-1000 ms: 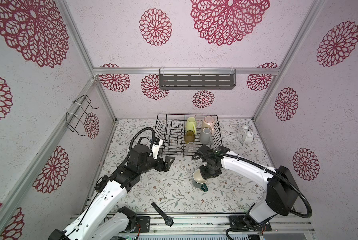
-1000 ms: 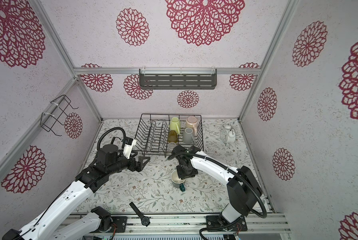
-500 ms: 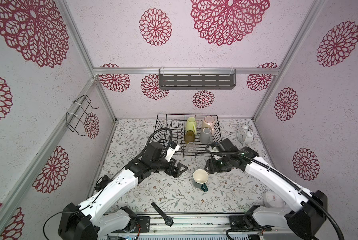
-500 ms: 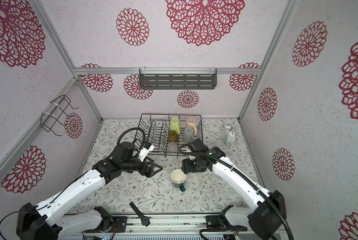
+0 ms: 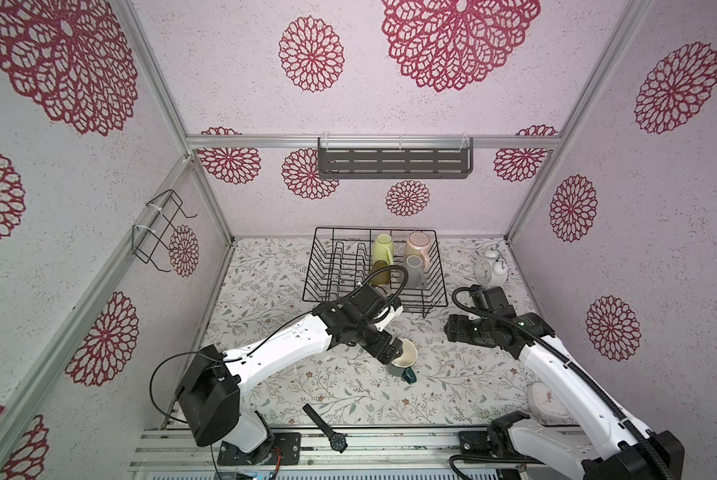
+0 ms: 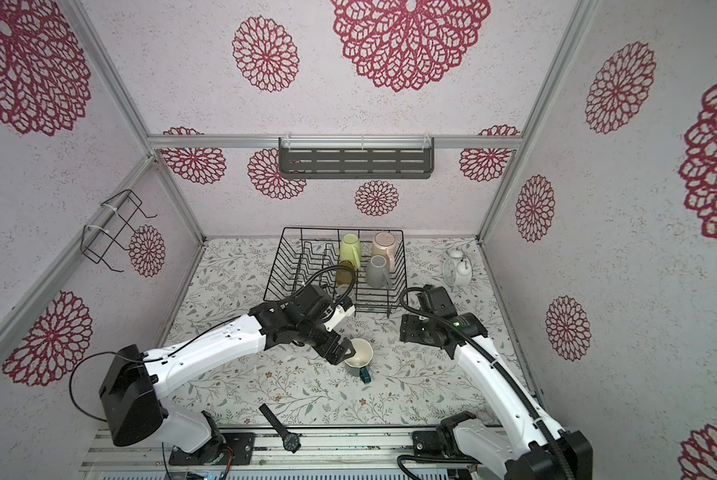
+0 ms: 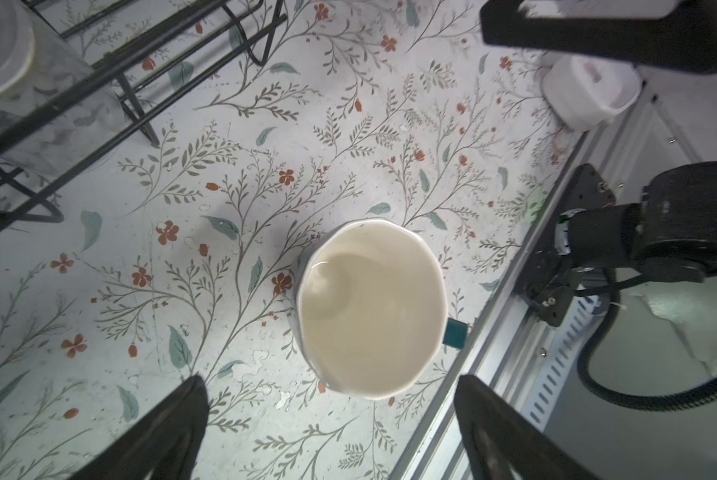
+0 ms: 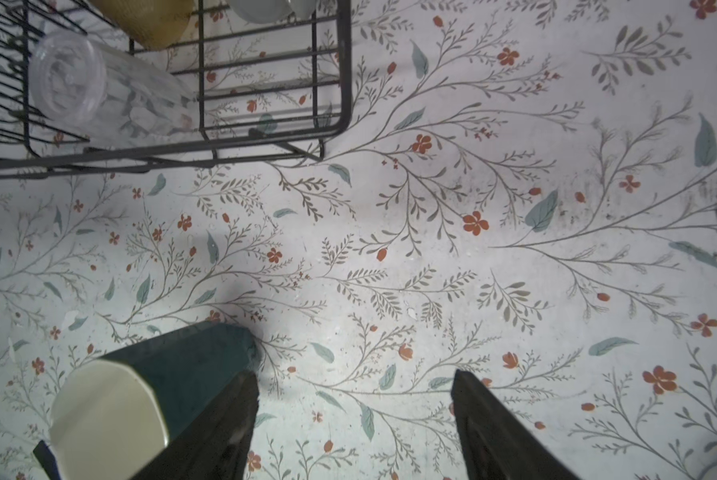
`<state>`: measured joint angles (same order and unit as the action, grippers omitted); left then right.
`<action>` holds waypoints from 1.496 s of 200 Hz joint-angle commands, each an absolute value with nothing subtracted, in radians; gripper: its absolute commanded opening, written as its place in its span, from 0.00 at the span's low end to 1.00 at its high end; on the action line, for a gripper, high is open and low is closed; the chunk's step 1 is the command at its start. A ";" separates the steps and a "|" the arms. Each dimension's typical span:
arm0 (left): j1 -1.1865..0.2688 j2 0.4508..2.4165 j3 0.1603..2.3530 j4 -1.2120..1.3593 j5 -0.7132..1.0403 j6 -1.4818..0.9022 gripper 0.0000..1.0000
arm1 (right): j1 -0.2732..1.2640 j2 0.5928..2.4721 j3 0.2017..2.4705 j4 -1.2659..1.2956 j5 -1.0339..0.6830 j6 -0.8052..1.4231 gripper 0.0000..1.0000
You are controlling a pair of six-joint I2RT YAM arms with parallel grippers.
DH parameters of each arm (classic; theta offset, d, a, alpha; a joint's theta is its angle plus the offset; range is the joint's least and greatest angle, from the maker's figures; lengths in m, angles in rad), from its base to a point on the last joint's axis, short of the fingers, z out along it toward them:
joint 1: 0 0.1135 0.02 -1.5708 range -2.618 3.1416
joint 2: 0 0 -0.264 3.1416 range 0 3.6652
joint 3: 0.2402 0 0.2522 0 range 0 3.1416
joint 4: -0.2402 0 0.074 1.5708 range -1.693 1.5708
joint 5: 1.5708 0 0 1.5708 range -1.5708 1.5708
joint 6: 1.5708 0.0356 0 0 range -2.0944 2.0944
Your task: Load the cups into the dish rack
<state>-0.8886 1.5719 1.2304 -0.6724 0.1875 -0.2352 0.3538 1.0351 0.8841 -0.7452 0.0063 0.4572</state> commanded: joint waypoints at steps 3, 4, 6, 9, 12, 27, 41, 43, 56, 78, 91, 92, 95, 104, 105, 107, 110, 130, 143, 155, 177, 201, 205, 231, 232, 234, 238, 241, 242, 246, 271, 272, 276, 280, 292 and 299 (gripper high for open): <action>-0.897 1.618 1.270 -0.720 0.064 -0.212 0.96 | 0.343 0.983 0.877 -0.647 0.042 0.483 0.78; -0.897 1.620 1.272 -0.721 0.064 -0.213 0.96 | 0.343 0.982 0.876 -0.646 0.042 0.483 0.78; -0.899 1.625 1.276 -0.723 0.067 -0.212 0.96 | 0.343 0.982 0.876 -0.645 0.042 0.483 0.78; -0.899 1.633 1.282 -0.727 0.071 -0.213 0.95 | 0.342 0.980 0.875 -0.643 0.041 0.485 0.78; -0.899 1.641 1.288 -0.730 0.078 -0.213 0.94 | 0.342 0.978 0.873 -0.641 0.043 0.487 0.78; -0.908 1.686 1.316 -0.742 0.076 -0.222 0.93 | 0.339 0.971 0.869 -0.633 0.039 0.491 0.79; -0.922 1.739 1.353 -0.774 0.073 -0.212 0.88 | 0.336 0.966 0.861 -0.625 0.039 0.491 0.79; -0.925 1.746 1.359 -0.780 0.069 -0.212 0.88 | 0.336 0.965 0.861 -0.624 0.039 0.491 0.79; -0.938 1.784 1.390 -0.808 0.046 -0.208 0.85 | 0.335 0.962 0.858 -0.621 0.039 0.492 0.79; -0.946 1.813 1.415 -0.841 0.048 -0.201 0.80 | 0.334 0.950 0.850 -0.607 0.031 0.505 0.79; -0.946 1.815 1.405 -0.831 0.071 -0.191 0.76 | 0.332 0.942 0.844 -0.601 0.027 0.503 0.79; -0.946 1.815 1.404 -0.831 0.071 -0.190 0.76 | 0.333 0.942 0.843 -0.600 0.027 0.504 0.79; -0.946 1.816 1.403 -0.830 0.071 -0.188 0.74 | 0.332 0.941 0.842 -0.600 0.029 0.504 0.79; -0.946 1.819 1.403 -0.836 0.069 -0.181 0.67 | 0.332 0.937 0.838 -0.600 0.034 0.506 0.79; -0.946 1.819 1.403 -0.838 0.069 -0.180 0.66 | 0.332 0.937 0.838 -0.599 0.034 0.507 0.79; -0.946 1.819 1.403 -0.839 0.066 -0.178 0.65 | 0.332 0.936 0.839 -0.598 0.034 0.508 0.79; -0.946 1.821 1.406 -0.844 0.062 -0.177 0.63 | 0.332 0.934 0.839 -0.598 0.036 0.510 0.79; -0.947 1.818 1.416 -0.855 0.066 -0.169 0.46 | 0.330 0.924 0.837 -0.587 0.032 0.515 0.79; -0.947 1.808 1.408 -0.834 0.091 -0.161 0.27 | 0.330 0.917 0.833 -0.583 0.036 0.514 0.79; -0.945 1.799 1.407 -0.830 0.107 -0.159 0.10 | 0.329 0.912 0.832 -0.580 0.040 0.514 0.79; -0.945 1.774 1.410 -0.850 0.084 -0.161 0.04 | 0.328 0.907 0.835 -0.569 0.022 0.517 0.79; -0.938 1.692 1.390 -0.832 0.075 -0.143 0.00 | 0.327 0.907 0.824 -0.534 -0.015 0.490 0.79; -0.934 1.671 1.386 -0.825 0.071 -0.142 0.00 | 0.328 0.908 0.822 -0.528 -0.024 0.487 0.79; -0.873 1.500 1.313 -0.715 0.070 -0.150 0.00 | 0.328 0.904 0.820 -0.458 -0.170 0.443 0.79; -0.869 1.491 1.306 -0.707 0.071 -0.150 0.00 | 0.328 0.903 0.820 -0.456 -0.179 0.440 0.79; -0.862 1.477 1.294 -0.692 0.074 -0.152 0.00 | 0.328 0.901 0.820 -0.447 -0.197 0.434 0.78; -0.847 1.445 1.271 -0.660 0.077 -0.157 0.00 | 0.328 0.900 0.821 -0.433 -0.236 0.426 0.78; -0.831 1.420 1.253 -0.636 0.078 -0.160 0.00 | 0.328 0.898 0.823 -0.421 -0.263 0.423 0.78; -0.827 1.411 1.247 -0.627 0.077 -0.163 0.00 | 0.327 0.897 0.824 -0.418 -0.274 0.422 0.78; -0.812 1.376 1.221 -0.590 0.077 -0.169 0.00 | 0.327 0.893 0.826 -0.400 -0.316 0.420 0.78; -0.709 1.161 1.035 -0.334 0.098 -0.180 0.00 | 0.329 0.905 0.835 -0.249 -0.676 0.448 0.78; -0.706 1.156 1.026 -0.320 0.099 -0.178 0.00 | 0.330 0.907 0.833 -0.240 -0.693 0.454 0.78; -0.698 1.119 0.989 -0.265 0.104 -0.167 0.00 | 0.332 0.913 0.827 -0.209 -0.761 0.481 0.78; -0.693 1.088 0.949 -0.205 0.103 -0.157 0.00 | 0.331 0.923 0.820 -0.161 -0.826 0.512 0.78; -0.686 1.010 0.846 -0.035 0.065 -0.134 0.00 | 0.343 0.951 0.796 -0.028 -0.951 0.627 0.78; -0.683 0.978 0.803 0.048 0.020 -0.138 0.00 | 0.354 0.964 0.786 0.035 -0.979 0.695 0.78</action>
